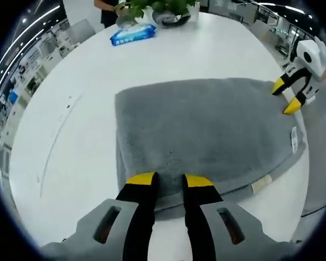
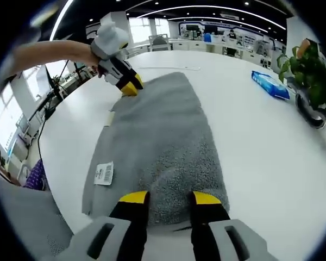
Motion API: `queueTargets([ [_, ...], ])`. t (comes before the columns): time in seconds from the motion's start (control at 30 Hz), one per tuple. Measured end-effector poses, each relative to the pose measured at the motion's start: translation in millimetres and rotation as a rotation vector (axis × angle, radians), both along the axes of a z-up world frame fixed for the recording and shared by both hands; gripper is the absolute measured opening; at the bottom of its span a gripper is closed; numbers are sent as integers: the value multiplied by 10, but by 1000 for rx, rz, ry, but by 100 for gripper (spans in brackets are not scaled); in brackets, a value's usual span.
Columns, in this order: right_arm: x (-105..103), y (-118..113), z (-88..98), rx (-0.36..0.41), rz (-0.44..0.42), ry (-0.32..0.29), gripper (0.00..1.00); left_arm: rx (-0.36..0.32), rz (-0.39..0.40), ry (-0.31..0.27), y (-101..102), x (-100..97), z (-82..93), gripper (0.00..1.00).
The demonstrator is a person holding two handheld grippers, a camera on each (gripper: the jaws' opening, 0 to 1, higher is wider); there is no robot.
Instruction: Open the folded towel by lifting each exposed corner and separating the folded layers until the towel lies flat within the target outline without major curled edges
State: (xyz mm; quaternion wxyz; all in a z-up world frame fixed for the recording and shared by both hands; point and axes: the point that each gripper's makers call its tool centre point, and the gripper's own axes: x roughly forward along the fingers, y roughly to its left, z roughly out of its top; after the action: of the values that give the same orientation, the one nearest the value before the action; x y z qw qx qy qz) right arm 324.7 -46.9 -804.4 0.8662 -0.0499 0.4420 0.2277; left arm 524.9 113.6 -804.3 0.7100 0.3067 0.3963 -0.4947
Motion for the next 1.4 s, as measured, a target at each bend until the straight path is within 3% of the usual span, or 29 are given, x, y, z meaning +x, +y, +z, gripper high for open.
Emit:
queueTargets([
  [0.47, -126, 130, 3, -9, -7, -18, 30, 2, -53, 21, -123, 115, -2, 18],
  [0.7, -160, 185, 2, -11, -11, -27, 31, 43, -129, 24, -231, 186, -5, 18],
  [1.2, -255, 414, 14, 10, 1, -59, 35, 84, -183, -40, -456, 286, 61, 18],
  [1.4, -291, 517, 20, 14, 18, -62, 36, 93, -171, -80, -553, 317, 97, 18],
])
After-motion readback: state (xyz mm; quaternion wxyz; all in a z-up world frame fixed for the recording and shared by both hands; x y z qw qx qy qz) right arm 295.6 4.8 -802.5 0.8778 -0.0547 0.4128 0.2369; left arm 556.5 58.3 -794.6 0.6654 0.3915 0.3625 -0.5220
